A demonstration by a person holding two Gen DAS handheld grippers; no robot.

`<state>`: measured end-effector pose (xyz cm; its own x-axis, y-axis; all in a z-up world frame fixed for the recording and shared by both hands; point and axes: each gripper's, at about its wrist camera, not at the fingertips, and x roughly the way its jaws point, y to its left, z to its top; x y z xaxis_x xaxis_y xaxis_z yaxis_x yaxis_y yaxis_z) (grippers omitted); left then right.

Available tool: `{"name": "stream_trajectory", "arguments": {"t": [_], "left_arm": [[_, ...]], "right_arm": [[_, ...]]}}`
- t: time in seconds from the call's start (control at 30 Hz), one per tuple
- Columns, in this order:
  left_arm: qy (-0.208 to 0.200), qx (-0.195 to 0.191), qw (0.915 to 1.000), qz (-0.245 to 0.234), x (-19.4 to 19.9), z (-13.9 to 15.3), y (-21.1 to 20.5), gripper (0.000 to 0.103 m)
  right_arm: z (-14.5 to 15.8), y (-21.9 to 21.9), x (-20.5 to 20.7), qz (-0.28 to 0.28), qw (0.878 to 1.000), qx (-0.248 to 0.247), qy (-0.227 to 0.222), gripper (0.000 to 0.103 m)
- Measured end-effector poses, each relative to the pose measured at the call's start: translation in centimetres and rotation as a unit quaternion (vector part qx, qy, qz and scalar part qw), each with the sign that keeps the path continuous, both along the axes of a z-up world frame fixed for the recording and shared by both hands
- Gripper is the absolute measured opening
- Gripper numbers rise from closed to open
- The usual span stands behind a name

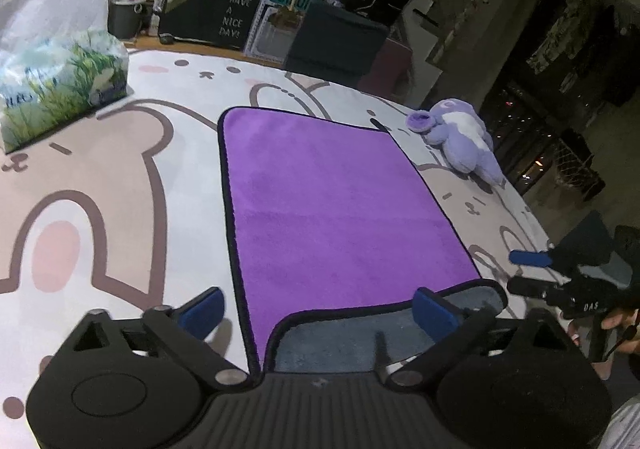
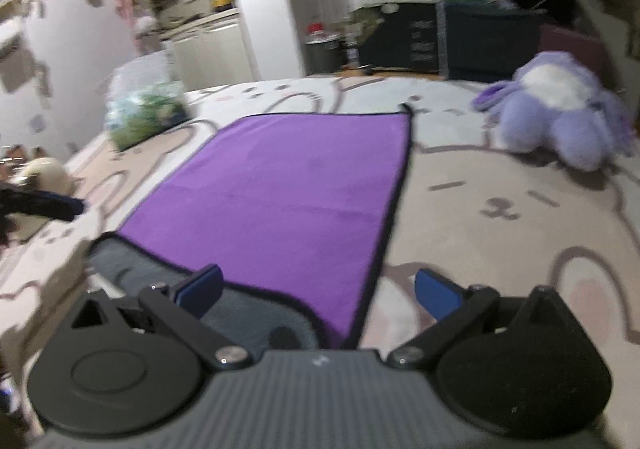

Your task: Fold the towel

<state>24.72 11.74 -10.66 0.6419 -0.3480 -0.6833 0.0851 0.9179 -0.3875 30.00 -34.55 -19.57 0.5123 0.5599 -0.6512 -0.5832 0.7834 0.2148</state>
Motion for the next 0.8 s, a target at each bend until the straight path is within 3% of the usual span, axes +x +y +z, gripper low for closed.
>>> {"name": "stream_trajectory", "arguments": {"t": [0.2, 0.3, 0.37, 0.43, 0.8], "left_arm": [[0.019, -0.026, 0.9995, 0.002, 0.9, -0.9, 0.7, 0.081], [0.024, -0.031, 0.9992, 0.004, 1.5, -1.3, 0.8, 0.074], [0.029, -0.032, 0.9991, 0.004, 1.8, -1.6, 0.9, 0.070], [0.033, -0.036, 0.9988, 0.002, 1.9, -1.9, 1.0, 0.067], [0.070, -0.028, 0.9962, -0.045, 1.7, -3.4, 0.4, 0.061]], "right_arm": [[-0.2, -0.1, 0.7, 0.028, 0.998, 0.033, 0.050, 0.100], [-0.6, 0.0, 1.3, 0.028, 0.996, 0.031, 0.074, 0.083], [-0.9, -0.2, 1.7, 0.023, 0.996, 0.024, 0.081, 0.063], [-1.2, -0.3, 2.0, 0.022, 0.995, 0.021, 0.091, 0.056], [-2.1, -0.7, 2.5, 0.032, 0.993, 0.019, 0.116, 0.050]]}}
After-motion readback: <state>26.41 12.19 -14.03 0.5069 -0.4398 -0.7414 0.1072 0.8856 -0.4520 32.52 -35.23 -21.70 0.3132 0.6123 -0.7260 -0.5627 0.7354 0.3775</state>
